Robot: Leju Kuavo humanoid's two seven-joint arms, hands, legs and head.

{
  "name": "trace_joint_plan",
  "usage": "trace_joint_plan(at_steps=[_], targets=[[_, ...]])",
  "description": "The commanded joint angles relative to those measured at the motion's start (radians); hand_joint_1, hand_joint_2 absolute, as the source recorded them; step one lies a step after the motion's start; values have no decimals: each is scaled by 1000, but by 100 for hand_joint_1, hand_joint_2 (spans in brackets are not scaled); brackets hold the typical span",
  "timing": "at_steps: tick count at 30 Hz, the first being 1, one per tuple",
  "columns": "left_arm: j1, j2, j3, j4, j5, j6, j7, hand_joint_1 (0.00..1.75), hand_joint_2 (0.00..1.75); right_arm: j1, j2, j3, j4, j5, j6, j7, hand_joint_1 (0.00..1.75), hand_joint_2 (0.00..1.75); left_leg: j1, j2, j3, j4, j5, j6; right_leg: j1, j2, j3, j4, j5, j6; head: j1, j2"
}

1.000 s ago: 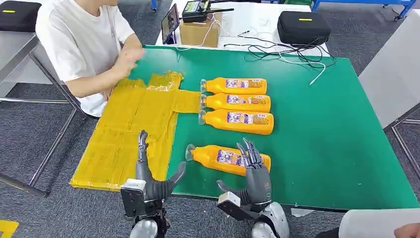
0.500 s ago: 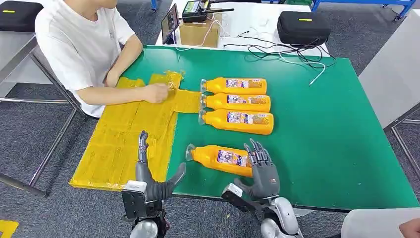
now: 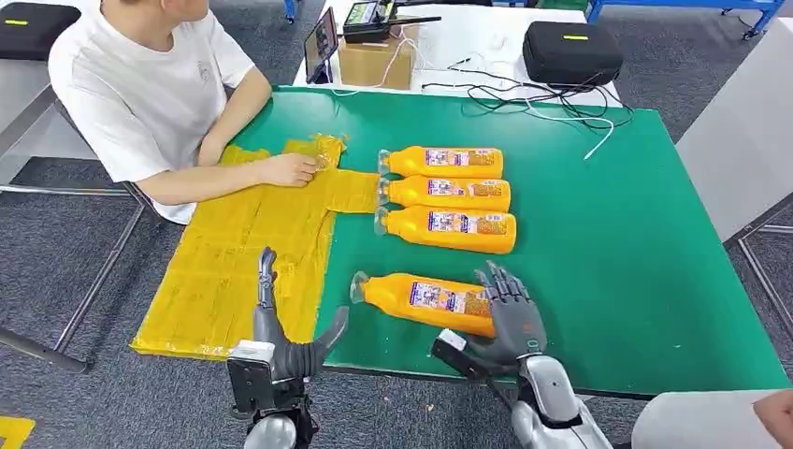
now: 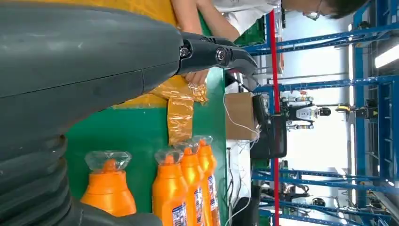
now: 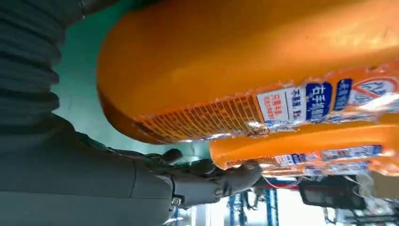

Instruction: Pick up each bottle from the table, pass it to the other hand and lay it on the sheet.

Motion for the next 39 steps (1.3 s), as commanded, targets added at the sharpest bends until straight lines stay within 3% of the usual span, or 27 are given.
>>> trace_joint_plan(at_steps=[1,5,6,7,8,18,21,34,37,39], targets=[[-15,12,38,74,13,-4,3,0,175,-64,-9,25,80,58,144,153,0,175,0,2,2,-1,0,-1,0,1,2,-1,0,-1,0,0],[-27,8,37,67,21,-33,3,0,175,-138,14,46,124,42,216,158,0,175,1,5,3,-1,0,-2,1,4,2,-1,1,-2,0,0],[-29,6,34,68,19,-33,3,0,175,-152,19,55,132,33,209,141,10,175,2,5,5,-1,0,-2,2,4,3,-1,2,-3,0,0],[-32,5,34,71,21,-31,3,0,175,-166,23,59,146,16,213,127,131,175,1,3,5,0,0,-1,1,3,4,-1,1,-1,0,0],[-36,2,35,76,24,-29,3,0,175,-180,24,69,160,16,221,127,171,175,1,4,5,0,0,-2,1,3,4,-1,2,-2,0,0],[-58,-7,42,100,16,-20,3,0,175,-283,35,125,329,62,361,248,175,175,1,6,6,-1,1,0,1,5,4,-1,4,-3,0,0],[-73,-15,36,110,12,-34,3,0,175,-323,43,110,426,28,332,218,175,175,1,6,6,-1,2,0,1,4,5,-1,4,-3,0,0],[-72,-14,32,103,6,-27,3,0,175,-323,45,88,450,-9,357,205,175,175,1,4,11,-1,3,0,2,3,9,-2,5,-3,0,0],[-81,-18,32,100,9,-26,3,0,175,-325,40,70,479,-49,359,169,175,175,1,4,11,0,3,0,2,2,10,-2,5,-3,0,0],[-82,-21,28,83,11,-35,3,0,175,-318,39,39,481,-111,338,83,175,175,1,4,13,-1,3,1,1,2,11,-2,5,-2,0,0]])
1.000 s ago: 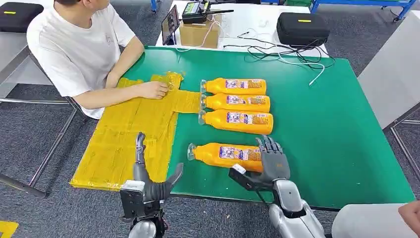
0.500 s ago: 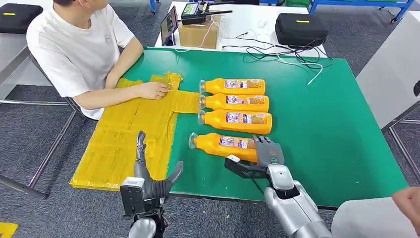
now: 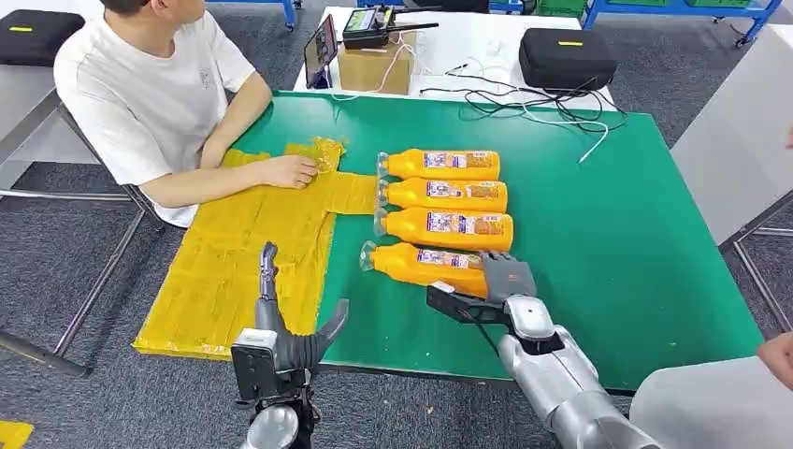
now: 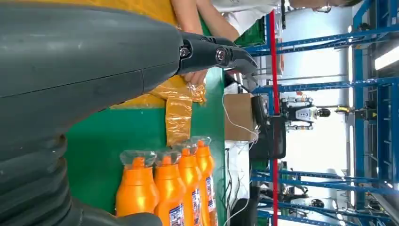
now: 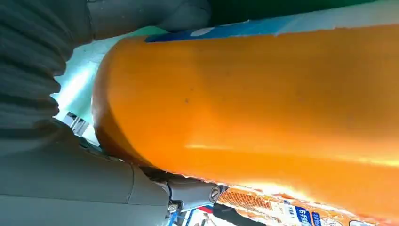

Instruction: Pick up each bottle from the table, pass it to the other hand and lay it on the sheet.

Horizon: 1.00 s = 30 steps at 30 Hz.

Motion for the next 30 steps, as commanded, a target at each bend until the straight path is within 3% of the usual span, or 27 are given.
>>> trace_joint_plan(at_steps=[1,3,4,7,11,16,20,24,30], targets=[[-38,-5,-8,17,5,-11,3,0,175,28,-4,-70,126,-155,-37,-200,175,175,1,-2,1,0,1,-1,1,-3,2,-1,0,-1,0,0],[-26,-1,-26,-1,17,-25,3,0,175,85,16,-137,57,-305,-66,-363,175,175,2,-3,2,0,1,-1,2,-3,2,-2,0,-2,0,0],[-23,-2,-29,-2,23,-26,3,0,175,106,19,-140,29,-323,-88,-395,175,175,2,-3,0,0,1,-2,2,-4,1,-2,1,-2,0,0],[-4,-6,-26,-7,113,-35,3,0,175,276,68,-183,-231,-547,-221,-563,175,175,3,-1,1,-1,1,-2,3,-2,-1,-3,1,-3,0,0],[-17,39,-83,25,324,-107,19,0,175,362,99,-184,-390,-705,-323,-607,175,175,1,-1,0,-1,-1,-2,1,-1,1,0,0,-2,-1,0],[1,65,-126,-43,277,-126,3,0,175,346,157,-243,-343,-916,-309,-705,175,175,3,0,-9,0,-1,-2,3,2,-7,1,-1,-2,0,0],[11,74,-141,-63,283,-138,3,0,175,337,180,-260,-329,-966,-327,-745,175,175,3,2,-11,0,-1,-2,3,2,-9,1,0,-2,0,0],[34,108,-165,-118,462,-311,98,0,175,332,211,-285,-370,-1081,-348,-807,175,175,2,2,-13,0,-1,-2,2,2,-12,2,-1,-2,0,0],[30,114,-151,-94,567,-445,155,0,175,335,188,-50,-347,-918,-302,-780,175,175,2,4,-13,-1,-1,-2,2,4,-11,0,0,-2,0,0]])
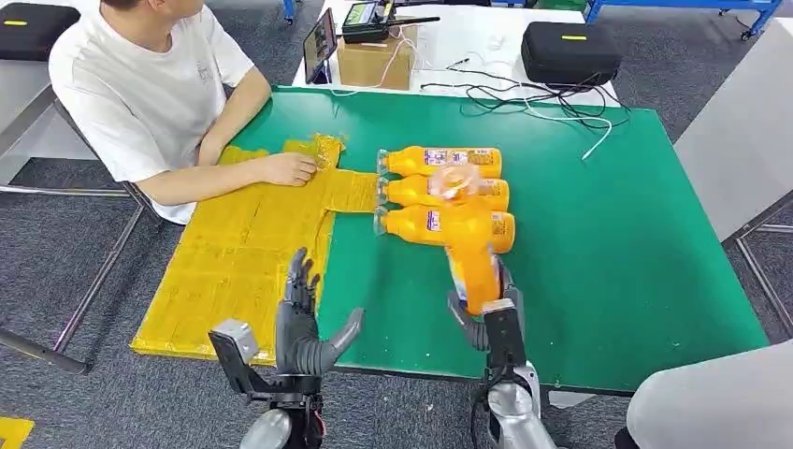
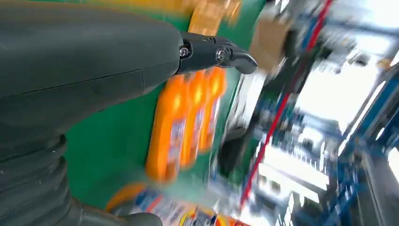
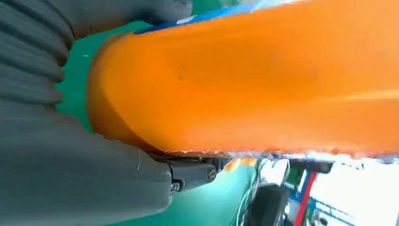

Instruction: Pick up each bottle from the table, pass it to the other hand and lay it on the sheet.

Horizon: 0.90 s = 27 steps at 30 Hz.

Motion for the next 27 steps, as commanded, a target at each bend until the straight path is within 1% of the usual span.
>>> trace_joint_plan(at_steps=[1,2,5,6,8,11,12,13,14,17,19,21,22,24,25,26,27], targets=[[18,60,-30,0,118,-142,64,0,175,-15,8,193,12,150,38,18,175,175,1,6,3,-1,-2,-2,2,5,1,0,0,-3,0,0],[18,60,-30,0,118,-142,64,0,175,-15,8,193,12,150,38,18,175,175,1,3,2,-1,-1,-2,1,2,1,0,0,-2,0,0],[17,58,-29,2,118,-144,64,0,175,-17,0,192,14,150,38,18,175,175,2,4,3,0,-1,-3,2,3,1,-1,0,-3,0,0],[15,57,-28,7,136,-171,83,0,175,-23,-17,246,18,185,74,10,175,175,1,2,1,-1,0,-2,2,1,0,-1,0,-2,0,0],[7,54,-23,25,146,-200,98,0,175,-21,-16,338,25,253,100,1,175,175,2,0,1,0,-1,-2,2,1,1,-1,0,-3,0,0],[-12,44,-16,54,145,-223,102,0,175,-14,8,457,42,334,62,-16,175,175,2,5,1,0,-1,-2,2,4,0,0,0,-2,0,0],[-17,41,-13,57,147,-230,105,0,175,-15,11,478,54,341,53,-18,175,175,1,4,1,-1,-1,-1,1,3,-1,0,0,-2,0,0],[-19,38,-11,57,147,-230,105,0,175,-15,11,491,62,346,48,-19,175,175,2,5,1,0,-1,-2,2,3,0,0,0,-3,0,0],[-22,36,-7,54,147,-230,105,0,175,-13,13,504,74,344,38,-25,175,175,1,2,1,-1,0,-2,1,1,0,-1,-1,-2,0,0],[-19,34,0,32,129,-236,90,0,175,-24,9,545,123,309,54,-34,175,175,2,0,2,0,-1,-2,2,0,1,-1,-1,-3,0,0],[-11,33,7,7,103,-231,60,0,175,-35,12,568,170,301,92,-7,175,175,1,1,0,-1,0,-1,1,1,-1,-1,0,-2,0,0],[-3,39,4,-20,56,-233,24,0,175,-62,1,610,217,320,132,14,175,175,3,3,2,0,-1,-3,3,2,1,-1,-1,-4,0,0],[-1,38,4,-27,46,-234,18,0,175,-66,1,617,226,323,141,14,175,175,2,2,1,-1,0,-1,1,1,-1,-1,0,-2,0,0],[1,37,6,-33,25,-227,2,0,175,-70,2,627,231,335,146,17,175,175,2,1,0,0,0,-2,2,0,-1,-1,0,-2,0,0],[0,36,9,-31,23,-224,-1,2,175,-66,6,629,227,337,146,22,175,175,1,0,0,-1,0,-1,1,-1,-1,-1,-1,-2,0,0],[0,36,9,-31,23,-224,-1,7,175,-66,6,629,227,337,146,22,175,175,2,0,0,0,0,-2,2,-1,-1,-1,-1,-3,0,0],[0,34,14,-25,23,-223,-4,155,175,-68,1,639,214,345,156,40,147,175,2,-1,0,0,0,-2,2,-1,-1,-1,-1,-2,0,0]])
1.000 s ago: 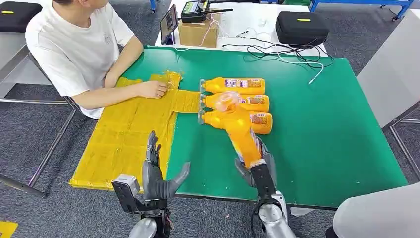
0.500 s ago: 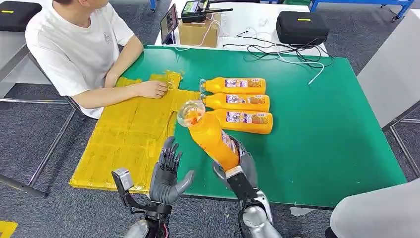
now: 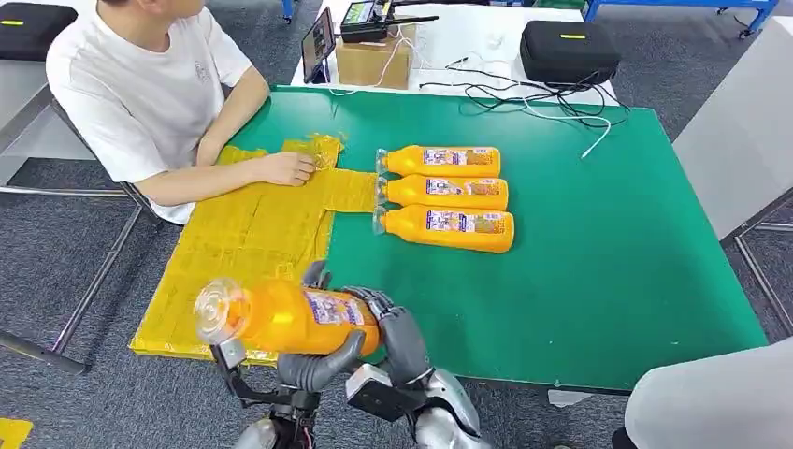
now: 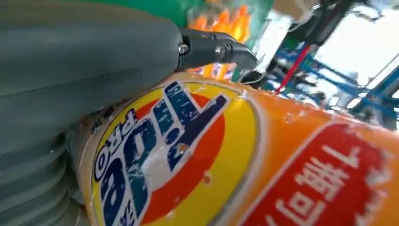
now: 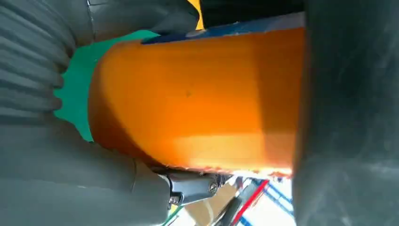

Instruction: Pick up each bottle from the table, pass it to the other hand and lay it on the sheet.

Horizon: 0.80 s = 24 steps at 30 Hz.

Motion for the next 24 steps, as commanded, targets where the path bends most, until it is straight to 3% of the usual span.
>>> trace_joint_plan(at_steps=[1,2,3,18,21,24], targets=[[-48,3,-3,-14,-42,-2,-33,175,175,-16,-16,147,122,32,69,35,9,175,1,-3,1,0,0,-1,1,-3,2,-1,-1,-2,0,0],[-46,4,-3,-15,-32,-16,-35,175,175,-14,-16,147,116,32,71,37,0,175,2,-3,2,0,0,-2,2,-3,4,-1,-1,-2,0,0],[-44,5,-1,-16,-22,-31,-34,175,175,-12,-15,144,112,26,80,38,0,0,2,-3,2,0,0,-1,2,-3,3,-1,-1,-2,0,0],[-17,19,26,-46,75,-240,-26,175,175,39,-38,2,66,-79,138,19,0,0,3,-4,3,0,-1,-2,3,-5,5,-2,-2,-3,0,0],[-21,8,57,-35,72,-224,-14,175,175,58,-51,-26,22,-87,136,14,0,0,2,-4,2,0,-1,-2,2,-4,3,-1,-2,-2,0,0],[-44,-18,119,-11,22,-52,35,175,175,94,-74,-60,-41,-57,62,9,0,0,2,-4,2,1,-1,-2,2,-5,3,-1,-2,-3,0,0]])
